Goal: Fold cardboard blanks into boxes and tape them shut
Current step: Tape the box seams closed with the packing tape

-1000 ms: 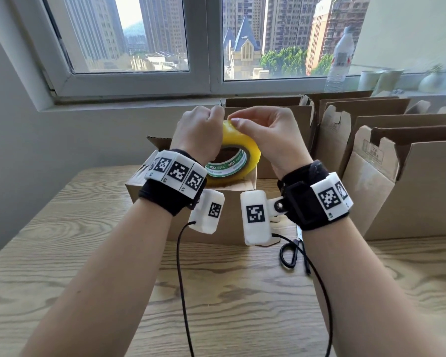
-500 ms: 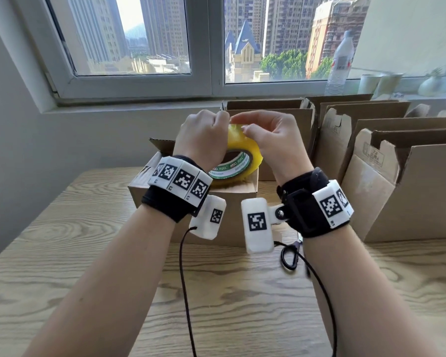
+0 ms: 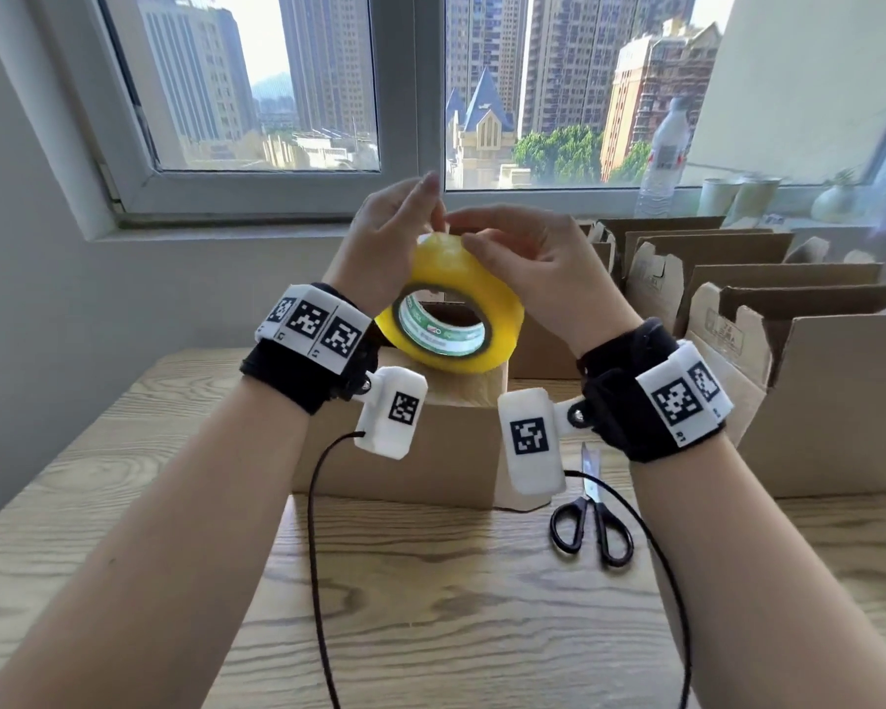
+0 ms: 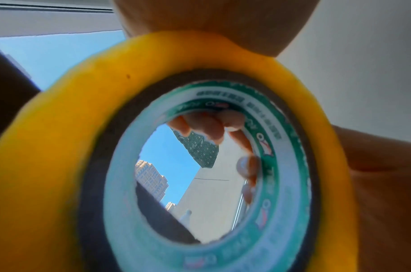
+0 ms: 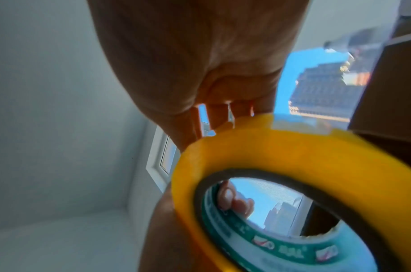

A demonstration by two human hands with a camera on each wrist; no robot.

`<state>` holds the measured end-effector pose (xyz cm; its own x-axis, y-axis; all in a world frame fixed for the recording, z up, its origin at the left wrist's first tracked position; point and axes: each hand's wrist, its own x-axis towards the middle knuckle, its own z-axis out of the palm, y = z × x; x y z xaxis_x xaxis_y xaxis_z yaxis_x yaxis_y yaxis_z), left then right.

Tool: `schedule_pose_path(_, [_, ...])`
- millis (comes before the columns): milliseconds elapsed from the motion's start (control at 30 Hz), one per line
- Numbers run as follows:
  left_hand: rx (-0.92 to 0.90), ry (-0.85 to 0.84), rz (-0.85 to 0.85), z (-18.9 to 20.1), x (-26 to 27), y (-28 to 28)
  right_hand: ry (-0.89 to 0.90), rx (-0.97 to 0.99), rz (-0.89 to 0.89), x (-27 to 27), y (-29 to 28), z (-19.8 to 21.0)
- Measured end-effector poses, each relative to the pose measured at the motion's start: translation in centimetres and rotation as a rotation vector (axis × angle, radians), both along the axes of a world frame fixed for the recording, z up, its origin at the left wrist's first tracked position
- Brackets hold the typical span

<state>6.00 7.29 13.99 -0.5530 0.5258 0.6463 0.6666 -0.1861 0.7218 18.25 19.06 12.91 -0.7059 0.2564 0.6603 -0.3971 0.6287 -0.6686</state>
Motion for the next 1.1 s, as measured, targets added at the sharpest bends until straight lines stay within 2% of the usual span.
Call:
schedule_pose_path(100, [0.033,-0.011,-0.028,0.5,-0.1,-0.3,-0.041,-0.13,0.079,0.5,-0.5,0.2])
schedule_pose_path(233, [-0.011,-0.032,-0.037,0.1,0.6,-1.0,-0.038,-0.319,0.157,0.8,-1.8,-0.3])
schedule_pose_path(400, [-0.044,0.007,0.041,-1.7,-0.4,-2.2,-0.022,-0.687,0.228,1.1,-3.4,-1.5])
schedule_pose_path(533, [-0.075,-0.051,-0.108,-4.8,-0.2,-3.6,0.082,-0.927,0.22,0.8,-4.3,-1.6])
schedule_pose_path(600, [-0.151,-0.071,-0.103,-5.8,0.6,-4.2,0.112,-0.9,0.174,0.3,-5.1,-2.1])
schedule_pose_path(700, [-0.268,-0.091,0.003,-6.3,1.8,-4.6,0.164,-0.726,0.022,-0.5,-6.2,-3.0])
schedule_pose_path(867, [-0.277,-0.089,0.004,-6.3,2.4,-5.1,0.184,-0.415,-0.162,0.0,-5.9,-2.9])
schedule_pose_path(1000, [-0.186,-0.196,-0.17,-6.2,1.9,-4.6,0.145,-0.188,-0.251,1.1,-4.6,-1.8])
schedule_pose_path(1100, [-0.157,-0.155,-0.229,-6.2,1.9,-4.3,0.095,-0.065,-0.279,2.0,-3.4,-0.7])
